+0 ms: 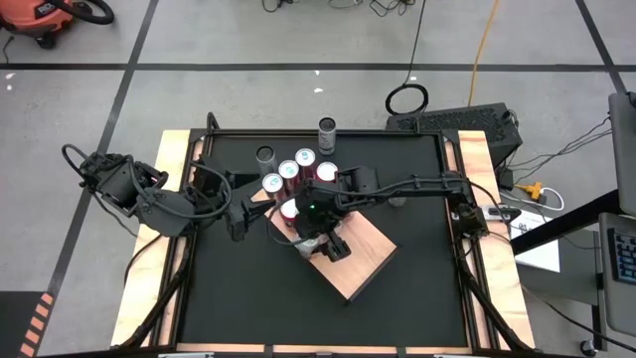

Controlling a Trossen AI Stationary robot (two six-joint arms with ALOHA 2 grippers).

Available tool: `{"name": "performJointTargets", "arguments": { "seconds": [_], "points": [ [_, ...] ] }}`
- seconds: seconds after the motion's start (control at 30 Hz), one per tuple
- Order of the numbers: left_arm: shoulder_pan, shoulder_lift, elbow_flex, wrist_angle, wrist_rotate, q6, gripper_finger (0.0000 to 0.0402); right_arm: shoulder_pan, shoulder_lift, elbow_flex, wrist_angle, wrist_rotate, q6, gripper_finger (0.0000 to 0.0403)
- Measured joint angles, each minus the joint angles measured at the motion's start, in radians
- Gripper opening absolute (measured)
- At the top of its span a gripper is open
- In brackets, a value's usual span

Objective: Place canned beverage on shelf
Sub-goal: Put the pink soda can on the shelf aligned with the other pink soda cans

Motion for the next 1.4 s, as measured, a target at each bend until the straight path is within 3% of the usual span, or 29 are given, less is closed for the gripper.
{"name": "performJointTargets", "arguments": {
  "seconds": [0.4, 0.67, 0.93, 1.2, 1.33, 1.4],
  "points": [
    [-0.003, -0.001, -0.012, -0.013, 0.004, -0.005, 0.0397, 0.0, 0.0, 0.0, -0.004, 0.036, 0.001, 0.0329],
    [-0.076, 0.003, -0.085, -0.108, 0.085, -0.163, 0.0392, -0.001, -0.022, 0.0, -0.011, 0.062, 0.062, 0.0329],
    [-0.198, 0.01, -0.191, -0.174, 0.128, -0.383, 0.0338, 0.0, -0.087, 0.001, -0.002, 0.053, 0.093, 0.0329],
    [-0.226, 0.075, -0.351, -0.028, 0.312, -0.473, 0.0301, -0.005, -0.251, 0.001, 0.044, 0.081, 0.186, 0.0329],
    [-0.219, 0.142, -0.385, 0.049, 0.309, -0.443, 0.0295, -0.02, -0.339, 0.001, 0.031, 0.183, 0.214, 0.0324],
    [-0.208, 0.181, -0.385, 0.066, 0.258, -0.411, 0.0294, -0.029, -0.377, 0.001, 0.022, 0.231, 0.228, 0.0317]
  ]
}}
